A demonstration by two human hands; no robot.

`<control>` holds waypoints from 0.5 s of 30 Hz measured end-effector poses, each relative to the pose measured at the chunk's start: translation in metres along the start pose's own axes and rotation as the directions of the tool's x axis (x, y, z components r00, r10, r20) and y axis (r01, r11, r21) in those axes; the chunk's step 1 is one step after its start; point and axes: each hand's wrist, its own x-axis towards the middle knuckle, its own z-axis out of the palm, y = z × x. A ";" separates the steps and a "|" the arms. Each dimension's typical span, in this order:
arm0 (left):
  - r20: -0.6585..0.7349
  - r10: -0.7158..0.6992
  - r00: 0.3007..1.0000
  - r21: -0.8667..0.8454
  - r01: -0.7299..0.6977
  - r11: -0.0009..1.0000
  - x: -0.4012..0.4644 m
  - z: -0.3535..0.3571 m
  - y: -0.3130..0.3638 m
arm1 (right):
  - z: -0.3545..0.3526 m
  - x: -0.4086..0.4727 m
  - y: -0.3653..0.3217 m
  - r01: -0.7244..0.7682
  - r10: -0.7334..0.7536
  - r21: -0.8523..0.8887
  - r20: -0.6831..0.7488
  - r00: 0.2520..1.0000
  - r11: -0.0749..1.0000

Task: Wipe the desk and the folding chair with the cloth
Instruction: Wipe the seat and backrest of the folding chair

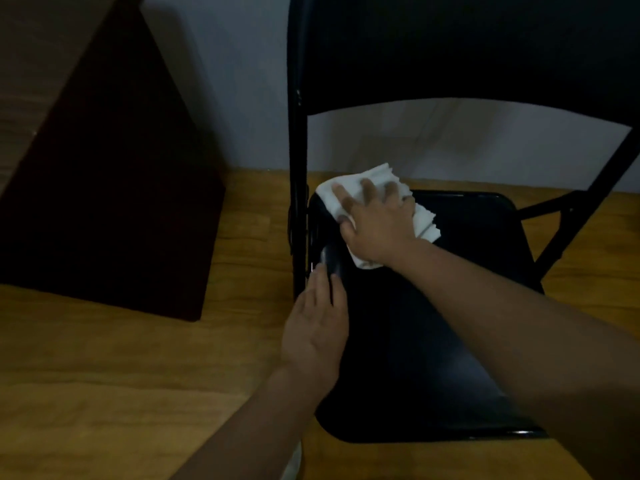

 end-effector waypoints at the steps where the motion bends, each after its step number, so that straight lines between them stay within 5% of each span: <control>1: -0.016 -0.006 1.000 -0.014 0.006 1.000 -0.003 0.000 0.001 | -0.004 0.009 -0.003 0.000 0.000 -0.015 0.019 1.000 1.000; 9: -0.025 -0.026 0.999 -0.056 0.024 0.998 -0.008 -0.007 -0.002 | -0.012 -0.052 -0.018 0.163 -0.163 -0.013 0.001 0.987 0.987; 15: -0.045 0.042 0.998 -0.054 -0.044 0.998 -0.007 -0.036 -0.004 | 0.024 -0.162 -0.012 0.087 -0.070 0.081 -0.196 0.978 0.993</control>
